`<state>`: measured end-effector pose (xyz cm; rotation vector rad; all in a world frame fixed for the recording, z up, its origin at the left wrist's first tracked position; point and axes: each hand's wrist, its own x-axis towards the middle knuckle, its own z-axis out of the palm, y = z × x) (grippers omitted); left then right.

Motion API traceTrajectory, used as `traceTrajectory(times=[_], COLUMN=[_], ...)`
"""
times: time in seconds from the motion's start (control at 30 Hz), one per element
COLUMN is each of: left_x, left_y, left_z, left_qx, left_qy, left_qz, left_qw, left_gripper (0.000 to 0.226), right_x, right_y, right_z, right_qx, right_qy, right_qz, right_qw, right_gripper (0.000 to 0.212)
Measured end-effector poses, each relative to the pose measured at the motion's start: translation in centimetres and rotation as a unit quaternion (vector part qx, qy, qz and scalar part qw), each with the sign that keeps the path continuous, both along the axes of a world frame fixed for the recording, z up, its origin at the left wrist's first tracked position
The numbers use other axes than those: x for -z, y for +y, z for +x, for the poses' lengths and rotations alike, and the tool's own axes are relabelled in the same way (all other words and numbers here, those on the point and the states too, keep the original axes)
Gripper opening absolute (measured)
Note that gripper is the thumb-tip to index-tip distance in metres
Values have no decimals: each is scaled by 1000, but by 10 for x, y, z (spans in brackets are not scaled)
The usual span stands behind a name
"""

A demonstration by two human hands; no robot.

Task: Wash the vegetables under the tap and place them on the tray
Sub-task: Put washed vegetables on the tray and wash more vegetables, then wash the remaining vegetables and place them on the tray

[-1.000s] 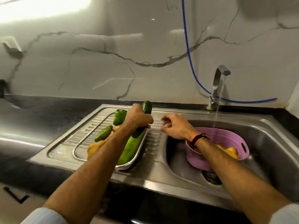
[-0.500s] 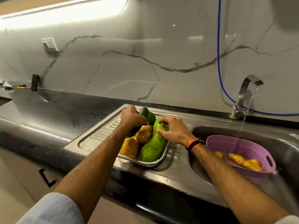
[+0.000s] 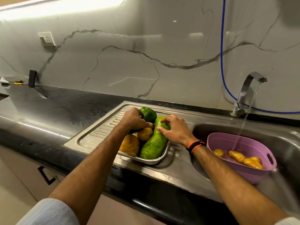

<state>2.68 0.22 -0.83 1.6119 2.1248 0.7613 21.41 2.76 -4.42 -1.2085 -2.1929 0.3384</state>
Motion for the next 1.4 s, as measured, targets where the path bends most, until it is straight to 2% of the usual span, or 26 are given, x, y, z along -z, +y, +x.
traceTrajectory(times=[0.23, 0.43, 0.7, 0.83, 1.07, 1.23, 1.4], left_x=[-2, -2, 1, -4, -20, -2, 34], left_y=[0, -5, -8, -6, 6, 29, 55], left_z=[-2, -8, -10, 0, 67, 139, 201], left_qx=[13, 31, 27, 13, 67, 131, 176], left_qy=[41, 115, 93, 75, 39, 39, 47], left_qz=[-11, 0, 0, 35, 113, 105, 42], left_qw=[999, 993, 995, 996, 991, 985, 982], left_gripper=[70, 41, 50, 57, 50, 47, 50], right_x=[-4, -3, -3, -8, -29, -24, 0], right_y=[-2, -3, -3, -3, 3, 11, 14], right_z=[2, 4, 4, 9, 62, 138, 210], right_qx=[-1, 0, 3, 1, 28, 88, 140], right_qy=[-1, -4, -7, 7, 16, 18, 15], right_qz=[-17, -18, -30, -30, -20, -40, -73], right_qw=[1000, 1000, 1000, 1000, 999, 995, 987], right_gripper=[41, 40, 38, 39, 41, 42, 39])
